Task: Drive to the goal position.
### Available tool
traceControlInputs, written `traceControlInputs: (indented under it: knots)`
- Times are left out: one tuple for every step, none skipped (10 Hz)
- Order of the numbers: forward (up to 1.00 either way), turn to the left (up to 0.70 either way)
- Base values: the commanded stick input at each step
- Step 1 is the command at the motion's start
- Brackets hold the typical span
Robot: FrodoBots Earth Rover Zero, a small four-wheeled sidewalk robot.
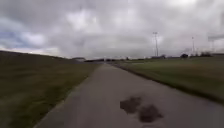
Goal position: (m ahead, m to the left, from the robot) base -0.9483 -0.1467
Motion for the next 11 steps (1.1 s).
traceControlInputs:
  knots:
    - [1.00,0.01]
    - [1.00,0.01]
    - [1.00,0.01]
    - [1.00,0.12]
    - [1.00,0.30]
    - [1.00,0.38]
    - [1.00,0.28]
    - [1.00,0.03]
    - [1.00,0.01]
    - [1.00,0.01]
    - [1.00,0.01]
